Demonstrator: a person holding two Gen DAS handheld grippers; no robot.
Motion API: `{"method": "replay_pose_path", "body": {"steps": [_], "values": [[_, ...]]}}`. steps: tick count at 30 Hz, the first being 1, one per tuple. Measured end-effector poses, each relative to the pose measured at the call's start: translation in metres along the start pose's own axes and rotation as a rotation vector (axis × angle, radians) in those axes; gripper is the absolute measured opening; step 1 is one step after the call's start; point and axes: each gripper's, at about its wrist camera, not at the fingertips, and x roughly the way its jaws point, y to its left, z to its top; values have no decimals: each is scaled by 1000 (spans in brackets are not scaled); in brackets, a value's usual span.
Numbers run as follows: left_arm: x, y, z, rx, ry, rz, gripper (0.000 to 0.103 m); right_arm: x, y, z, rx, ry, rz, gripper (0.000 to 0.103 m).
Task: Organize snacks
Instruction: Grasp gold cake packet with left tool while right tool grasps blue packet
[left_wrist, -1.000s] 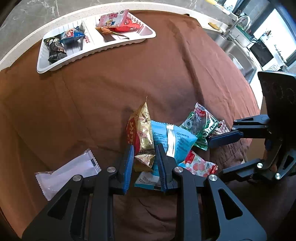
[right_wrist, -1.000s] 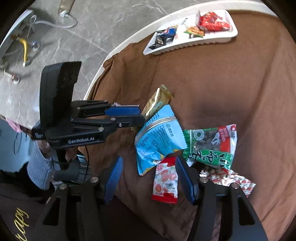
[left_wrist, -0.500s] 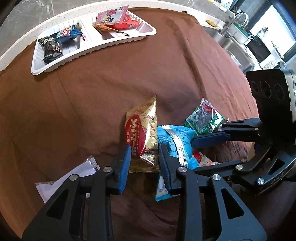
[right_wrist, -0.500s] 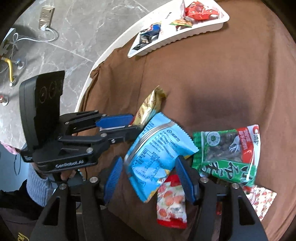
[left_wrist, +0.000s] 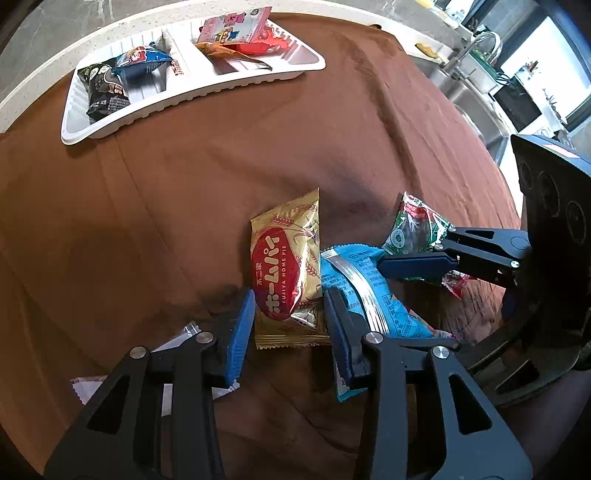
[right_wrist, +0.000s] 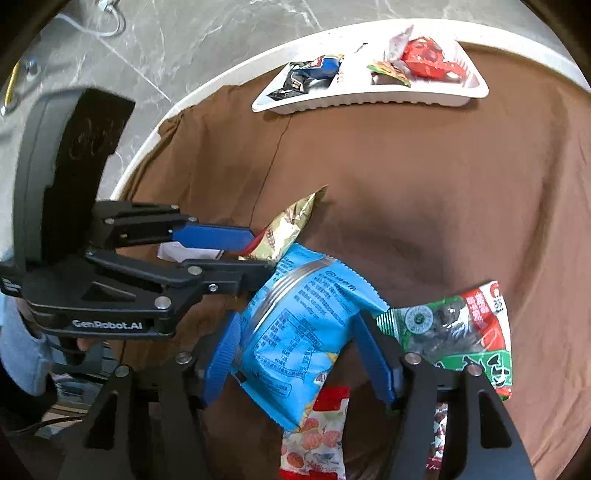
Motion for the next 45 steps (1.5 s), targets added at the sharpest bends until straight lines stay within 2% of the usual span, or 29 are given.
{"method": "replay_pose_path", "body": {"steps": [6, 11, 18, 28, 32, 37, 45], "values": [[3, 2, 3, -3, 2, 9, 37, -4, -3, 8, -91, -14, -128, 64], [5, -2, 7, 14, 2, 16, 37, -8, -13, 12, -78, -7, -135, 64], [9, -4, 12, 31, 2, 27, 37, -3, -2, 12, -105, -5, -164, 63], [15, -1, 18, 9, 1, 26, 38, -2, -6, 18, -89, -15, -133, 51], [19, 10, 20, -43, -27, -28, 37, -4, -10, 20, -78, -25, -110, 49], [20, 19, 23, -82, -49, -88, 29, -6, -17, 22, -40, -34, -79, 47], [5, 20, 23, -98, -90, -122, 26, -16, -27, 22, 26, -44, -10, 43]]}}
